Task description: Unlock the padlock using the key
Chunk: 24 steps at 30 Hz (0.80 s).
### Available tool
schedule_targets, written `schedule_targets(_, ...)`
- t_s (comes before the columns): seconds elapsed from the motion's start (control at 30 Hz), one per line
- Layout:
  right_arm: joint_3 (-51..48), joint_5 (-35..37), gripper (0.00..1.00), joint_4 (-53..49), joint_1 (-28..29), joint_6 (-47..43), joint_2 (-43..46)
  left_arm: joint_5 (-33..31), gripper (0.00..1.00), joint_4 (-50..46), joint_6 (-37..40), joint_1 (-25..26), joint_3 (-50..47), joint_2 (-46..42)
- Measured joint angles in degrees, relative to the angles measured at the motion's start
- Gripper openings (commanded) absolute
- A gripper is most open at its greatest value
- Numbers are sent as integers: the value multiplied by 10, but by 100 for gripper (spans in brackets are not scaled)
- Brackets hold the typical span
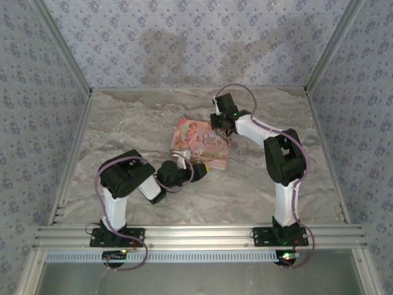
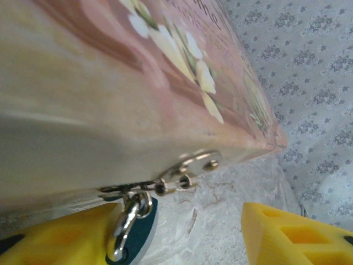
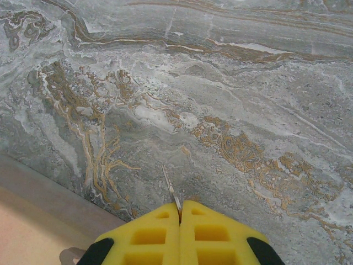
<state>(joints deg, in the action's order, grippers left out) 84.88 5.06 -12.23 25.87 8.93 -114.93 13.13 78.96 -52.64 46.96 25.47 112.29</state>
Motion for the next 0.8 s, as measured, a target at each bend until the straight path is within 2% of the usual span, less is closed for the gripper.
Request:
schedule_targets(0.17,-1,-2,0,0,0,0,0,0,61,2,0,13,-3,0)
schedule_targets(0.37,-4,-4,0,1,1,0,2,-20,60,7,0,18,-18,-9)
schedule_targets(0.8,-11,-8,0,3,1,0,7,-28,35,7,0,-10,-20,-9)
